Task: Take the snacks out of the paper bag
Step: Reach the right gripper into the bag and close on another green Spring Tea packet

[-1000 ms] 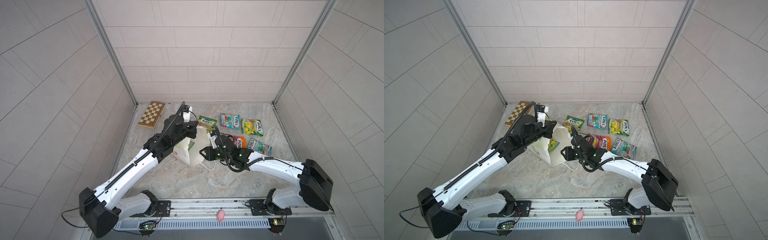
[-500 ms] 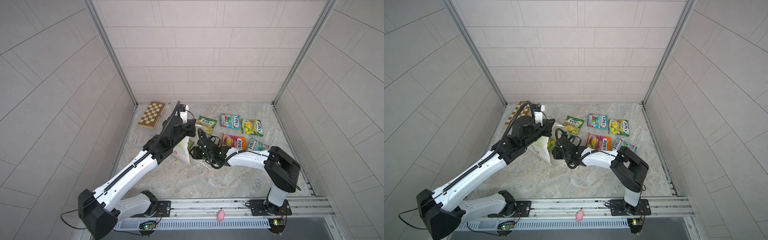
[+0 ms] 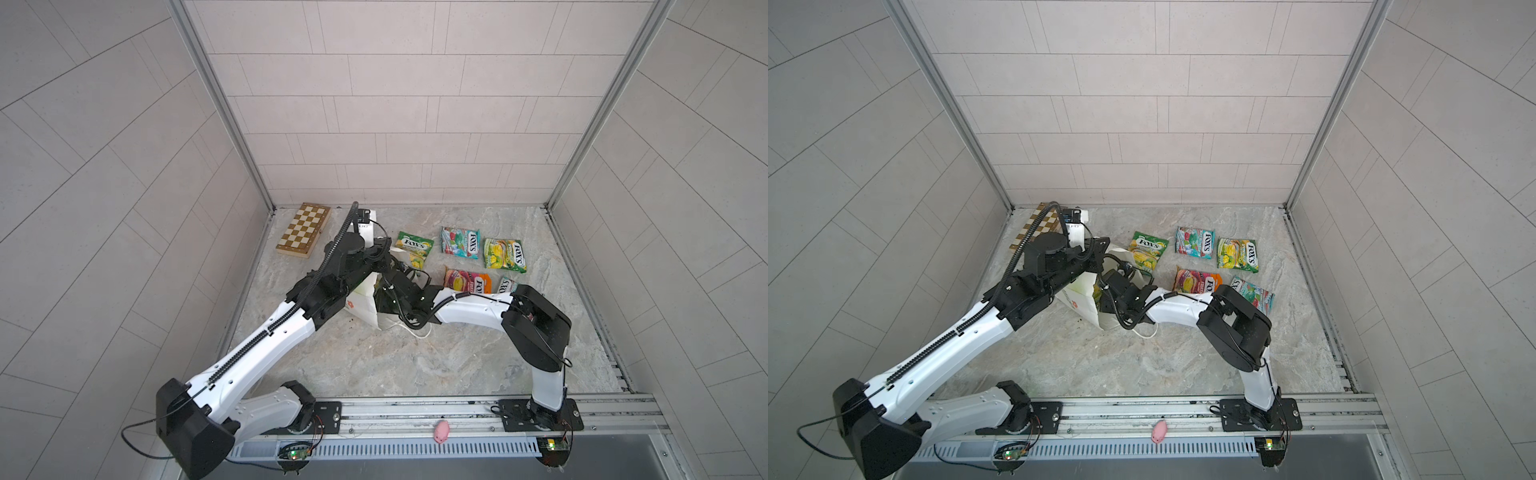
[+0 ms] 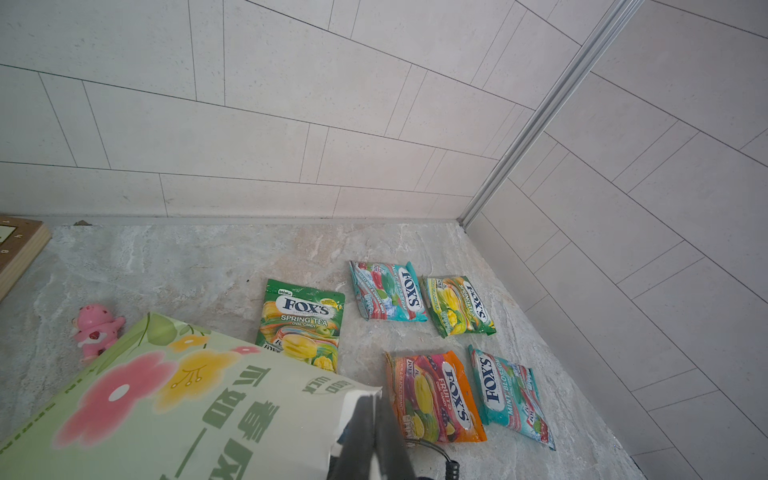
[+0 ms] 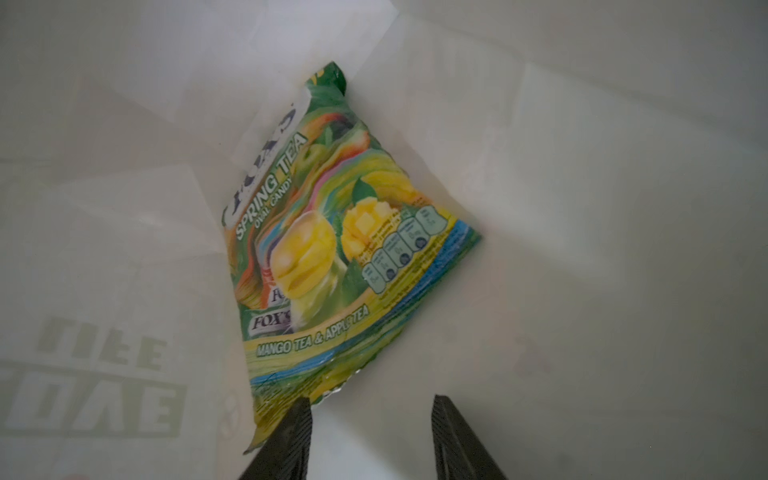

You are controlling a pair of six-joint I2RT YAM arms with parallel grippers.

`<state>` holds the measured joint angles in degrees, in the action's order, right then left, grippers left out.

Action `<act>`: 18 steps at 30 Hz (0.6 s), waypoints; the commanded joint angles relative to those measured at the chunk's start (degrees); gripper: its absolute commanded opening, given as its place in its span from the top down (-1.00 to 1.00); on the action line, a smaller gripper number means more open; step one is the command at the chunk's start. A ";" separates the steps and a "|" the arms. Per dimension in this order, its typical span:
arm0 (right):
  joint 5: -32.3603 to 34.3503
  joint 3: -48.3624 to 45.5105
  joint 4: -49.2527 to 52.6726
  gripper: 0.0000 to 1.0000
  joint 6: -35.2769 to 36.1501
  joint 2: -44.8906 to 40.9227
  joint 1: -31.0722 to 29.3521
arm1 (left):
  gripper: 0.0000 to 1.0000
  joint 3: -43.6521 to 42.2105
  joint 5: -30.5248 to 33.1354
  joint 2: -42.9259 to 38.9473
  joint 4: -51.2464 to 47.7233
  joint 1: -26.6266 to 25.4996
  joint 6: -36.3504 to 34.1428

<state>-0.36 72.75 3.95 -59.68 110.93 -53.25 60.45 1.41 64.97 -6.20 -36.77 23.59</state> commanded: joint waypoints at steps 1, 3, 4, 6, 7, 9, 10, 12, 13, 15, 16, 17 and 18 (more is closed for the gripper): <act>3.32 2.24 3.61 0.03 -2.11 1.51 -0.27 | 1.00 -0.47 -0.46 -1.69 3.08 0.02 0.58; 3.43 3.69 4.21 0.03 -2.14 2.78 -0.29 | 1.00 -0.59 -0.83 -1.83 3.34 0.03 0.67; 3.52 4.48 4.49 0.03 -2.27 3.41 -0.28 | 1.00 -0.61 -0.93 -1.87 3.44 0.03 0.73; 3.39 5.75 4.45 0.03 -2.28 4.56 -0.28 | 1.00 -0.75 -1.38 -2.04 3.75 0.03 0.75; 3.44 6.35 4.43 0.03 -2.50 5.09 -0.32 | 1.00 -0.85 -1.41 -2.22 3.91 0.02 0.84; 3.65 7.41 4.41 0.03 -2.69 5.97 -0.25 | 1.00 -1.08 -1.79 -2.39 4.30 0.04 1.01; 3.78 7.80 4.42 0.03 -2.83 6.37 -0.21 | 1.00 -1.16 -1.91 -2.48 4.51 -0.01 0.99; 4.00 8.64 4.40 0.03 -3.20 6.98 -0.13 | 1.00 -1.39 -2.15 -2.80 4.93 -0.03 1.12; 4.13 8.96 4.41 0.03 -3.29 7.25 -0.16 | 1.00 -1.52 -2.23 -2.91 5.13 -0.01 1.19; 4.32 9.79 4.37 0.03 -3.67 8.07 -0.01 | 1.00 -1.64 -2.46 -3.24 5.33 0.04 1.28; 4.32 10.18 4.24 0.03 -3.91 8.45 -0.01 | 1.00 -1.69 -2.48 -3.26 5.47 0.01 1.31; 4.21 10.66 3.98 0.03 -4.03 8.91 0.08 | 1.00 -1.74 -2.64 -3.35 5.55 0.02 1.29; 4.08 10.97 3.59 0.04 -4.04 9.31 0.08 | 1.00 -1.79 -2.72 -3.40 5.58 0.03 1.28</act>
<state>2.35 82.46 6.46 -62.17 118.67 -53.21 58.78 0.64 63.16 -4.47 -36.73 24.47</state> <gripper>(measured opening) 0.483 0.060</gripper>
